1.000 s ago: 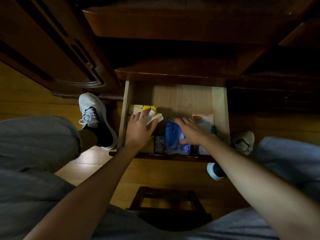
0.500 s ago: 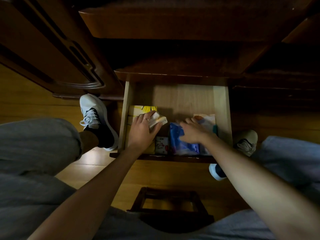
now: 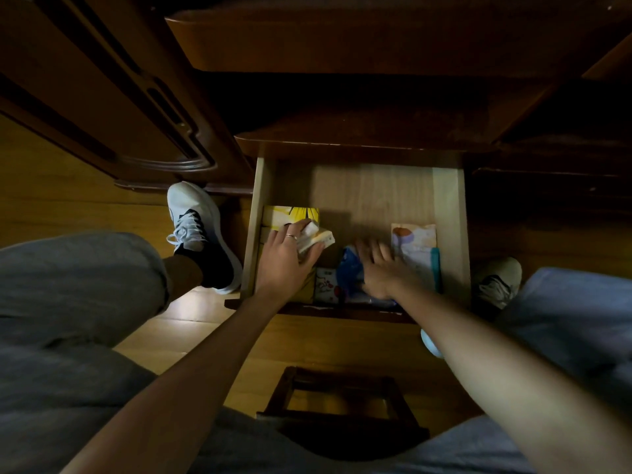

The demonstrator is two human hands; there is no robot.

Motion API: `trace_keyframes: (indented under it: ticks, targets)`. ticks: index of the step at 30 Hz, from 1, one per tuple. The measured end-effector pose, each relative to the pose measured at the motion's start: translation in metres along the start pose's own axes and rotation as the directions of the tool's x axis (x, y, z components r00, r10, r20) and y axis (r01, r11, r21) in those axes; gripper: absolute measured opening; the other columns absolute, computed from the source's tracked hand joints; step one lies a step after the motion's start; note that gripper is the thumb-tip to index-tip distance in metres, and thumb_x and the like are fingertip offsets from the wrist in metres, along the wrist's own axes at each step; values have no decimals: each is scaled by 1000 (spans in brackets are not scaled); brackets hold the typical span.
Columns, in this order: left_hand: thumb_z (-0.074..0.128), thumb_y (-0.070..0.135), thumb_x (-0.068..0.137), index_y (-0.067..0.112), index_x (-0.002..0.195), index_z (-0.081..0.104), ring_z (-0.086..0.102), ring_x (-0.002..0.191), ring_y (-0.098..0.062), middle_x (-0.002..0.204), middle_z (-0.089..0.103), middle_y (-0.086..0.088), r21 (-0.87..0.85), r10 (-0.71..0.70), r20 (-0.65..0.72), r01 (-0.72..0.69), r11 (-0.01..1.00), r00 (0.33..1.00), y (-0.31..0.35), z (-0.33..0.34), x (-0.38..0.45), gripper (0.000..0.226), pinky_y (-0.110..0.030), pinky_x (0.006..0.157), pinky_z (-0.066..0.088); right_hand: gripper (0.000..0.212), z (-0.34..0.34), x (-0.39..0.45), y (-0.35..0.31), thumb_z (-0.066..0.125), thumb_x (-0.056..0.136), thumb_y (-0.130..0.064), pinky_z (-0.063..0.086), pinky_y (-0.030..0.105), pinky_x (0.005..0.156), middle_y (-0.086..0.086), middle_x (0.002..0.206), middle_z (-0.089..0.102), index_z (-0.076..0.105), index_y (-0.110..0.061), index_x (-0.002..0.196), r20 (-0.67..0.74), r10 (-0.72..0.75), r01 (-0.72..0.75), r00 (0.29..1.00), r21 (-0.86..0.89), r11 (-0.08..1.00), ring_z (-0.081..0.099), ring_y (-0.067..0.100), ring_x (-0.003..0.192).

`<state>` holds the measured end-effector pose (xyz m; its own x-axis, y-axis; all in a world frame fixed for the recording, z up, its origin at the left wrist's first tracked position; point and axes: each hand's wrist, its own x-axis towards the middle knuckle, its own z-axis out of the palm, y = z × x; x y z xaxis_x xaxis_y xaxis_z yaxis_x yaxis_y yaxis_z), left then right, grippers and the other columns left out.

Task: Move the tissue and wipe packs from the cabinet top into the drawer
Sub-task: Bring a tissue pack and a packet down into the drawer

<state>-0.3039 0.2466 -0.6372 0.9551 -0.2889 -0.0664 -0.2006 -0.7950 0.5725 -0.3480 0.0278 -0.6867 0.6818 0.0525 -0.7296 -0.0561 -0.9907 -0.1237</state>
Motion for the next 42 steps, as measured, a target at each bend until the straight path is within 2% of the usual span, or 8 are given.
trace_keyframes:
  ticks: [7,15,18,21,24,31,35,42]
  targets:
    - [56,50,95,24,142,48,48,121,-17,131,59,0,12,-8,44,7,1000,999,-1,4,1,54,-30,95,44,110,17,6,-3,54,91,-60,-11,60,121,16,168,-15,-23,-17,157,-69,37,-43,997,-89,995,-12,35,155]
    - [65,44,92,32,139,46,48,118,-16,132,58,2,-82,68,68,-62,995,995,14,5,1,53,-35,91,49,92,-41,-13,9,60,83,-26,15,51,122,-3,170,7,11,-37,160,-216,73,110,974,727,678,6,25,155]
    - [68,41,90,29,138,49,45,117,-17,137,56,1,-127,129,63,-120,985,990,22,2,-1,53,-38,90,49,69,-74,-21,-6,49,87,-59,36,39,103,-4,155,39,35,-40,152,-185,84,136,979,905,404,34,25,144]
    - [72,37,88,23,136,53,48,119,-21,137,56,-2,-161,226,39,-217,963,973,28,-2,-2,54,-44,91,52,77,-84,-28,-18,50,76,-86,50,45,100,-5,139,57,56,-39,137,-111,-39,117,993,888,444,56,23,128]
    - [79,40,81,23,132,49,53,117,-18,134,55,0,-224,198,9,-191,956,980,29,-5,-3,61,-43,90,55,34,-79,-27,-19,69,89,-54,62,41,84,1,121,69,66,-38,118,-167,-61,178,984,919,353,72,21,102]
    - [86,55,68,23,146,35,58,119,-19,138,56,-2,-274,-78,102,103,956,992,18,-7,-6,99,-39,90,58,34,-81,-18,-19,75,90,-18,59,33,88,4,121,70,54,-32,113,-380,151,333,913,905,264,69,14,105]
    - [76,50,81,19,140,47,53,119,-20,124,64,-1,-149,-178,-40,171,974,983,10,-9,-3,72,-36,87,54,36,-87,-5,-13,77,87,-15,60,33,83,-2,113,67,51,-35,102,-438,321,310,840,873,377,68,15,102]
    - [70,45,84,19,139,48,60,107,-22,126,51,-3,-173,-307,-150,281,944,940,-8,-24,-3,65,-35,84,55,26,-63,31,-35,64,95,-24,46,33,70,1,109,69,53,-28,118,-450,24,175,893,395,902,64,23,90]
